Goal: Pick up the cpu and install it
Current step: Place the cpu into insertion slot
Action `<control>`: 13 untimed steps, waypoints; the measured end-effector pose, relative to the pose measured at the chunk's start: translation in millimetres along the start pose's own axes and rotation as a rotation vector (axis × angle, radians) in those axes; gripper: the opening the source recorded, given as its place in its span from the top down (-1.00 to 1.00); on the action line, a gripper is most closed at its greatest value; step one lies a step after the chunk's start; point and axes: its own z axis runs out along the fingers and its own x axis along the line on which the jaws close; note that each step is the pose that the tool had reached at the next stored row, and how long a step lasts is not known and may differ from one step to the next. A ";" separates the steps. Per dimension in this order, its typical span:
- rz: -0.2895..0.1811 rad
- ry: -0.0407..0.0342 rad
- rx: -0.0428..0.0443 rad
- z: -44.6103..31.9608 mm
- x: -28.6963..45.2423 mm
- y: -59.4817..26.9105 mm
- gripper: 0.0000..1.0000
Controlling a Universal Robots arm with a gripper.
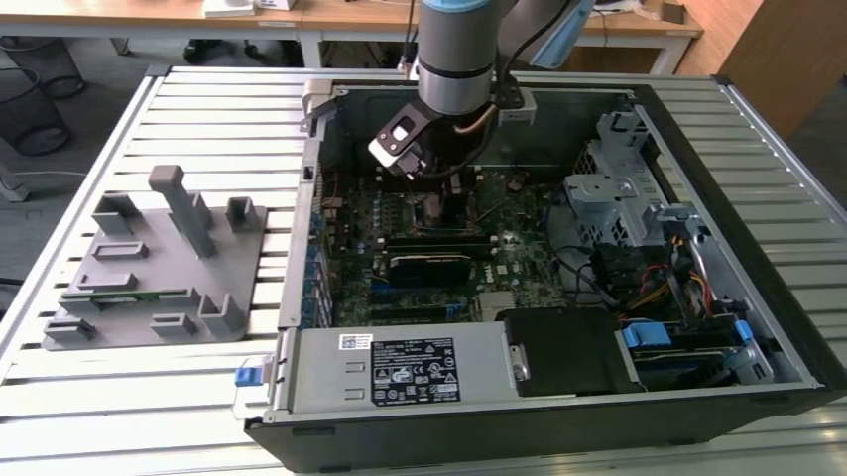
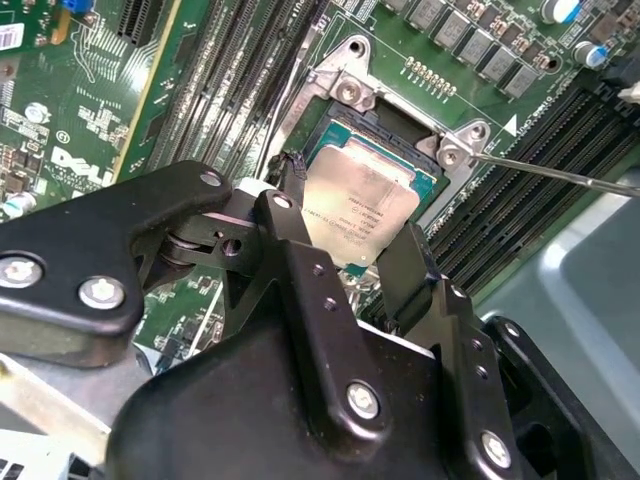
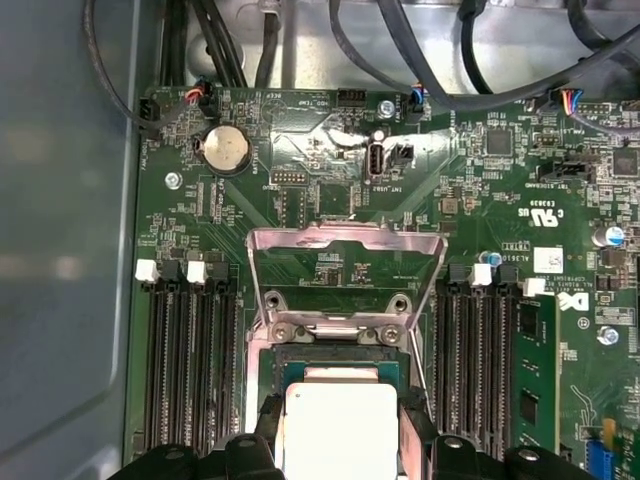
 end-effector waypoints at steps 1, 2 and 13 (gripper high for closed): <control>0.000 0.0000 0.0000 0.5 0.0 0.0 -0.07; 0.000 -0.0001 0.0001 0.9 0.0 -0.1 -0.07; 0.000 0.0011 0.0000 6.0 0.6 -0.3 -0.07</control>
